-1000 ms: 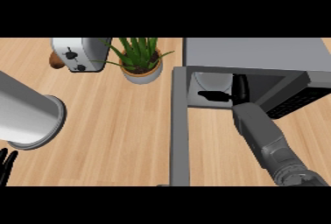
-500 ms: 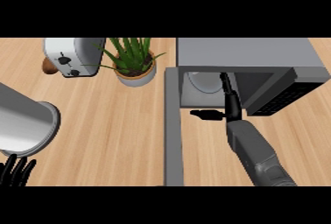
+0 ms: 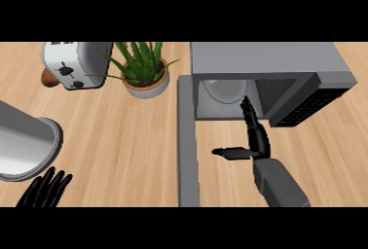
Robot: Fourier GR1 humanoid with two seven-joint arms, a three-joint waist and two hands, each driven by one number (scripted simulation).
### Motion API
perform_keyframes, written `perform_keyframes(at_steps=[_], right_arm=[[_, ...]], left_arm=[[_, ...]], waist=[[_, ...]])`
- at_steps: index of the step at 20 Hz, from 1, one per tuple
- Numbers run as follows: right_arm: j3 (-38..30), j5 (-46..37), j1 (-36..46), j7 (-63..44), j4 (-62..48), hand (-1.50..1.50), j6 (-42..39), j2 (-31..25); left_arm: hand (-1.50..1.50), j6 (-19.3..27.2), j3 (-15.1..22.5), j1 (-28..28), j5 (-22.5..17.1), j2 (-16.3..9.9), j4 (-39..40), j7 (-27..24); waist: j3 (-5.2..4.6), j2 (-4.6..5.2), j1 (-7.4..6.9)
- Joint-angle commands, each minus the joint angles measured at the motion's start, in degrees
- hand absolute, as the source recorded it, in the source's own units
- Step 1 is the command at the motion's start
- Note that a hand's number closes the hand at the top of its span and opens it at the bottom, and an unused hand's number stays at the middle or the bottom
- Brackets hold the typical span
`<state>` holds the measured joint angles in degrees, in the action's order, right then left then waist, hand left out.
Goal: Pick up the milk, place it into the microwave and close the microwave
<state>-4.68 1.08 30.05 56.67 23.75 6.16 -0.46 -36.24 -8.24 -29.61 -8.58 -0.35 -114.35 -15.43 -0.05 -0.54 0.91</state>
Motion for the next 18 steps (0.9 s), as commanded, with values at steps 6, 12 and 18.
perform_keyframes(at_steps=[6, 12, 18], right_arm=[[4.0, 3.8, -18.4, -5.2, 23.4, -1.5, -8.7, -2.0], [4.3, 8.3, -31.0, -10.7, 41.7, 1.5, -13.8, -6.8], [1.5, 12.8, -40.3, -13.2, 53.1, -1.5, -15.1, -8.6]], left_arm=[[1.5, 2.3, 8.6, 4.8, 9.8, 0.3, 1.5, 0.6], [1.5, 10.3, 17.5, 11.2, 13.7, 0.3, 1.1, 7.7], [1.5, 15.2, 18.7, 24.5, 20.6, 0.4, 15.0, 4.6]], waist=[[-0.08, -0.12, 0.95], [-0.01, 0.17, 0.45], [0.01, 0.45, 0.07]])
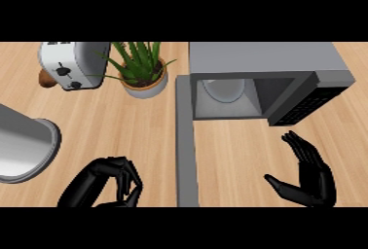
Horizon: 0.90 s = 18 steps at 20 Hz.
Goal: Pick up the milk, place it into the microwave and close the microwave
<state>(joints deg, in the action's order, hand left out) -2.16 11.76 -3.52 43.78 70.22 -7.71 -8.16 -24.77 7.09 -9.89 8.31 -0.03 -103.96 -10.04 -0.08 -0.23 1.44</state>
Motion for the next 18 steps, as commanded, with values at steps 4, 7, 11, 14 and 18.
perform_keyframes(at_steps=[4, 7, 11, 14, 18], right_arm=[[-2.1, 3.7, -8.6, -6.5, 14.6, -1.5, -0.9, -3.0], [-3.3, 2.1, -6.6, -5.7, 13.7, -1.5, -0.5, -4.8], [-2.5, 2.0, -11.1, -5.9, 19.4, -1.5, -1.2, -4.4], [-5.6, 5.9, -11.1, -6.3, 20.4, -1.5, -4.2, -6.4], [-4.8, 5.9, -10.6, -9.1, 24.0, -1.5, -4.7, -7.0]], left_arm=[[1.5, 10.1, 13.0, 9.0, 5.0, 0.0, 9.0, 1.0], [1.5, 13.8, 13.0, 21.7, 3.3, 0.0, 18.9, 1.0], [1.5, 23.0, 23.2, 26.4, 4.5, 0.0, 26.4, -1.2], [1.5, 27.7, 31.2, 29.0, 1.9, 0.0, 29.0, 3.9], [1.5, 34.8, 35.5, 35.6, -6.5, 0.0, 39.7, 2.9]], waist=[[0.04, 0.14, -0.55], [0.03, 0.34, 0.04], [0.03, 0.29, 0.13], [0.05, 0.28, 0.42], [0.03, 0.49, 0.89]])
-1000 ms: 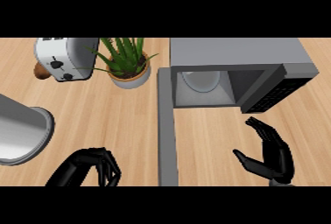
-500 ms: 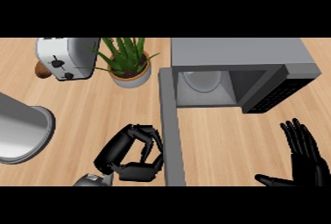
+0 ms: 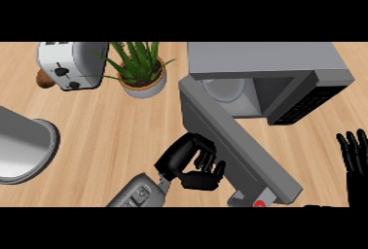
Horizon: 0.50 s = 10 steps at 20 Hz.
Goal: Pick up the milk, place it into the microwave and close the microwave
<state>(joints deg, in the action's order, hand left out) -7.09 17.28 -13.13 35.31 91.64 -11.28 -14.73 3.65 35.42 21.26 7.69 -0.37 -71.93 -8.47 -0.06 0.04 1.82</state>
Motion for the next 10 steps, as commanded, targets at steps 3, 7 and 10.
perform_keyframes(at_steps=[3, 7, 10], right_arm=[[-2.1, 6.5, 1.8, -5.9, 6.1, -1.5, -5.7, -5.0], [0.0, 7.0, 3.3, -7.4, 7.8, -1.5, -5.5, -3.6], [0.5, 8.0, 4.4, -9.4, 9.3, -1.5, -7.5, -5.7]], left_arm=[[1.5, 7.8, 10.5, 8.8, -9.8, 0.4, 12.8, 2.3], [-1.5, 10.9, 17.3, 15.0, -17.6, 0.4, 15.0, 4.6], [-1.5, 14.7, 16.3, 18.0, -22.3, 0.3, 14.8, 3.1]], waist=[[-0.08, 0.56, 2.62], [-0.08, 0.88, 4.32], [-0.17, 1.27, 6.19]])
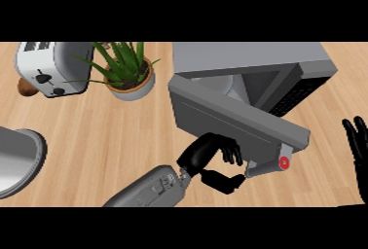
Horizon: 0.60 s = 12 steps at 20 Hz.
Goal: Pick up the milk, place it into the microwave and close the microwave
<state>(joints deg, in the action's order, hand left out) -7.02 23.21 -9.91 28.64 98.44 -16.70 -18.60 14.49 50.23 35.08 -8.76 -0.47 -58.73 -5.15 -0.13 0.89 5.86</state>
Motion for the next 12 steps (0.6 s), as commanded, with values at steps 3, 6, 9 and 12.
perform_keyframes(at_steps=[3, 6, 9, 12], right_arm=[[3.1, 1.9, 2.8, -2.5, 3.9, -1.5, -3.0, -0.6], [2.0, 3.2, 4.2, -3.9, 5.6, -1.5, -4.1, -3.0], [2.4, 4.7, 5.6, -5.6, 6.7, -1.5, -5.0, -3.9], [2.2, 5.2, 6.7, -6.7, 8.3, -1.5, -5.0, -4.9]], left_arm=[[1.5, 4.9, 1.1, 5.5, -9.4, 0.5, 2.0, -4.5], [1.5, 5.4, -1.1, 8.2, -13.6, 0.5, 1.0, -7.8], [1.5, 6.3, -2.0, 11.9, -16.2, 0.5, 2.4, -8.5], [1.5, 7.3, -2.9, 14.1, -18.8, 0.5, 4.3, -9.7]], waist=[[-0.17, 1.05, 3.89], [-0.3, 1.4, 5.82], [-0.26, 1.74, 7.48], [-0.28, 2.03, 9.23]])
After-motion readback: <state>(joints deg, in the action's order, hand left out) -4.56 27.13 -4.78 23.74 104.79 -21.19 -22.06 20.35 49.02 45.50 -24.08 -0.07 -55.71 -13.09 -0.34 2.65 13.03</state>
